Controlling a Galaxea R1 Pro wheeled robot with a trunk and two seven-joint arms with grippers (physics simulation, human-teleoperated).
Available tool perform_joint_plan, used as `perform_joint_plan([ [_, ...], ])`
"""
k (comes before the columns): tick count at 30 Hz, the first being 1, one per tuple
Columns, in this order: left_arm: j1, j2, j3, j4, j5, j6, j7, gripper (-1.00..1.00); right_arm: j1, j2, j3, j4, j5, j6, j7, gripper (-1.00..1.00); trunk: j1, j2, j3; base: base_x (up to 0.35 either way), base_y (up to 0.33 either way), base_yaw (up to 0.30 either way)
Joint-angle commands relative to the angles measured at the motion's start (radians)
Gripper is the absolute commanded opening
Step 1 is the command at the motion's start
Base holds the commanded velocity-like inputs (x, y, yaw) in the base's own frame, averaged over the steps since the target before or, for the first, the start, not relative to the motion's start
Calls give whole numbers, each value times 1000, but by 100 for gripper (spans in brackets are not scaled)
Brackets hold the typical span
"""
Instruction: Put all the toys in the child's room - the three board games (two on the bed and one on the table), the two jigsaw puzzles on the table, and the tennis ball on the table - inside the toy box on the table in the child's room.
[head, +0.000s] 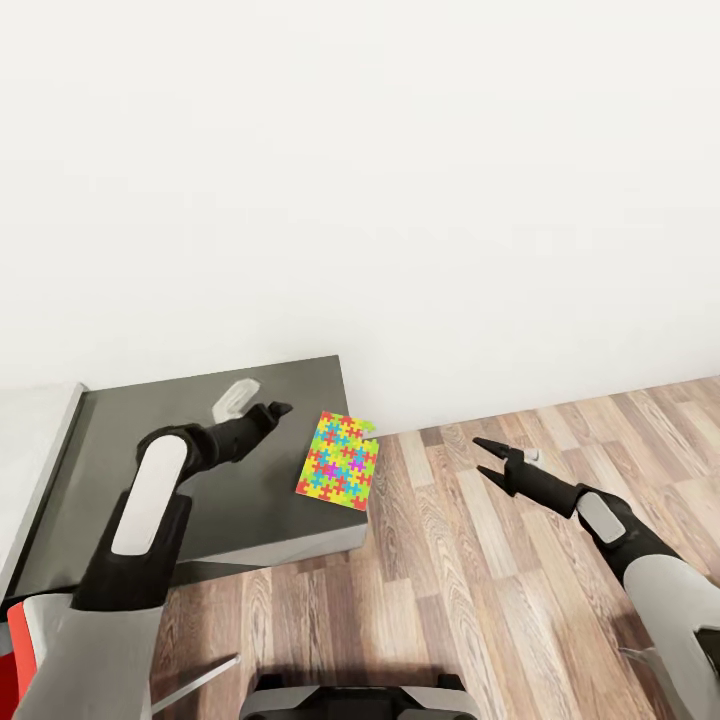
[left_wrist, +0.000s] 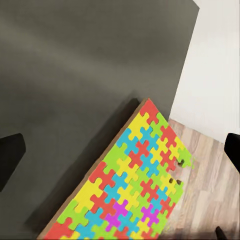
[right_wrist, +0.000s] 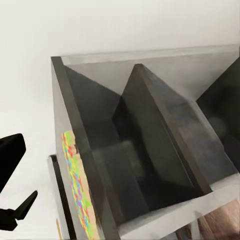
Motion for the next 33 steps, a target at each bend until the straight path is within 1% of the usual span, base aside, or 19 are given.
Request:
perform_joint_plan([
  [1, 3, -9, -20, -10, 10, -1, 10, 100, -13, 7, 5, 27, 1, -2, 21, 100, 1, -2, -1, 0, 0, 0],
  [3, 7, -28, -64, -23, 10, -3, 9, 100, -30, 23, 25, 64, 7, -12, 51, 100, 1, -2, -1, 0, 0, 0],
  [4, 7, -28, -64, -23, 10, -3, 9, 100, -30, 23, 25, 64, 7, -12, 51, 100, 1, -2, -1, 0, 0, 0],
  [5, 5, -38, -83, -28, 10, -4, 9, 100, -37, 32, 36, 76, 11, -17, 61, 100, 1, -2, -1, 0, 0, 0],
  [6, 5, -38, -83, -28, 10, -4, 9, 100, -42, 39, 48, 85, 15, -20, 70, 100, 1, -2, -1, 0, 0, 0],
  [9, -15, -74, -125, -36, 12, -4, 9, 100, -49, 50, 72, 87, 21, -25, 81, 100, 1, -2, -1, 0, 0, 0],
  [10, -15, -74, -125, -36, 12, -4, 9, 100, -49, 50, 72, 87, 21, -25, 81, 100, 1, -2, -1, 0, 0, 0],
  [12, -32, -99, -145, -40, 17, -3, 9, 100, -53, 57, 94, 70, 25, -27, 85, 100, 1, -2, -1, 0, 0, 0],
  [15, -40, -110, -155, -41, 23, -3, 9, 100, -54, 59, 104, 59, 26, -27, 86, 100, 1, -2, -1, 0, 0, 0],
  [18, -65, -128, -182, -43, 63, -3, 11, 100, -54, 64, 124, 34, 29, -28, 88, 100, 1, -2, -1, 0, 0, 0],
  [21, -73, -131, -188, -43, 84, -3, 12, 100, -54, 65, 128, 30, 29, -29, 89, 100, 1, -2, -1, 0, 0, 0],
  [23, -90, -135, -196, -43, 126, -4, 14, 100, -53, 67, 134, 23, 30, -29, 90, 100, 1, -2, -1, 0, 0, 0],
  [24, -100, -136, -199, -44, 146, -4, 16, 100, -52, 67, 136, 20, 30, -30, 90, 100, 1, -2, -1, 0, 0, 0],
  [25, -100, -136, -199, -44, 146, -4, 16, 100, -52, 67, 136, 20, 30, -30, 90, 100, 1, -2, -2, 0, 0, 0],
  [27, -125, -138, -202, -44, 183, -4, 23, 100, -51, 68, 139, 17, 30, -30, 90, 100, 1, -2, -2, 0, 0, 0],
  [28, -125, -138, -202, -44, 183, -4, 23, 100, -51, 68, 139, 17, 30, -30, 90, 100, 1, -2, -3, 0, 0, 0],
  [31, -170, -140, -203, -44, 229, -5, 52, 100, -50, 69, 141, 14, 30, -30, 91, 100, 1, -2, -6, 0, 0, 0],
  [32, -170, -140, -203, -44, 229, -5, 52, 100, -50, 69, 141, 14, 30, -30, 91, 100, 1, -2, -7, 0, 0, 0],
  [33, -186, -140, -203, -44, 245, -5, 67, 100, -50, 69, 141, 13, 30, -30, 91, 100, 1, -2, -8, 0, 0, 0],
])
